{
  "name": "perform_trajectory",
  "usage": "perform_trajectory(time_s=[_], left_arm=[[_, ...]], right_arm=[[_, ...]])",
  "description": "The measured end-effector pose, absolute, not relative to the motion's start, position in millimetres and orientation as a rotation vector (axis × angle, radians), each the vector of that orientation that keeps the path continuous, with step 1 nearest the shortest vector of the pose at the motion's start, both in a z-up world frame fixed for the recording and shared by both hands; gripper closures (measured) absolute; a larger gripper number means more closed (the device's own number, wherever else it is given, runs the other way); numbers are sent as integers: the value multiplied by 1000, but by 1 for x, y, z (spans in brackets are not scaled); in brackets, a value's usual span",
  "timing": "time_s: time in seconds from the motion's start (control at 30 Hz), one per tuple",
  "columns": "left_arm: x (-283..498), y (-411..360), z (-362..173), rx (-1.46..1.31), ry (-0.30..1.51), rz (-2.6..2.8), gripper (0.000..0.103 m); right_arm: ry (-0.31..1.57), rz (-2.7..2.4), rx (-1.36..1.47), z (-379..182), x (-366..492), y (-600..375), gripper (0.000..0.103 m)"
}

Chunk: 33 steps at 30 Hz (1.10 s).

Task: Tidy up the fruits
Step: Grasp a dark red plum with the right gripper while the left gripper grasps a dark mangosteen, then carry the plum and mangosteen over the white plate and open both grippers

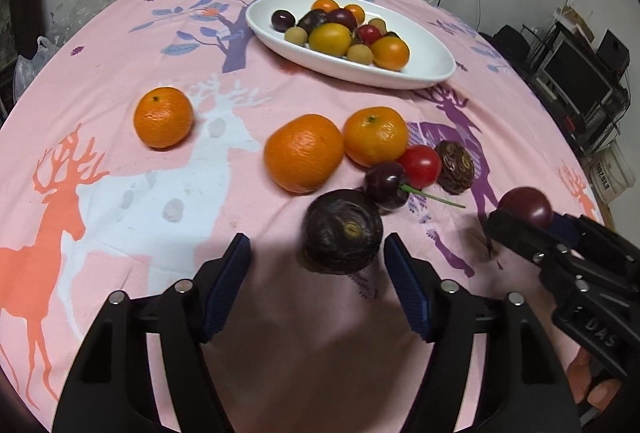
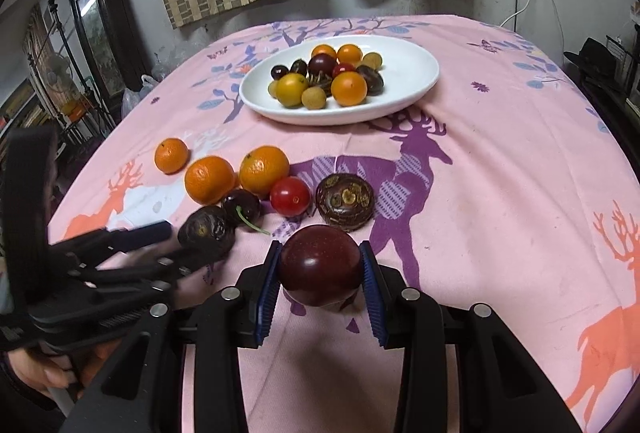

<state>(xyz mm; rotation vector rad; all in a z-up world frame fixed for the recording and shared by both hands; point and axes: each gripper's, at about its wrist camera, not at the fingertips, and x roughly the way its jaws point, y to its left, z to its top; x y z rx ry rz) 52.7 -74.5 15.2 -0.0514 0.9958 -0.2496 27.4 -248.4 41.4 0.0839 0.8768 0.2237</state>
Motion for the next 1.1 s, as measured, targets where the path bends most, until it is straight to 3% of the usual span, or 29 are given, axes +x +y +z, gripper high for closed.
perform_trajectory(time_s=[0.07, 0.13, 0.17, 0.63, 0.83, 1.1], left_arm=[[53, -85, 14, 4, 982, -220, 43], [53, -95, 13, 49, 965, -222, 59], [53, -97, 14, 59, 963, -223, 61], [50, -91, 76, 4, 884, -328, 62], [104, -100, 104, 14, 828, -310, 62], [191, -101, 87, -42, 870, -208, 62]], right_arm=[[868, 227, 96, 45, 26, -251, 64], [862, 228, 102, 46, 25, -252, 64], [861, 228, 106, 47, 25, -253, 64], [772, 265, 239, 71, 19, -265, 64], [726, 252, 195, 97, 56, -270, 64], [777, 186, 171, 79, 147, -278, 64]])
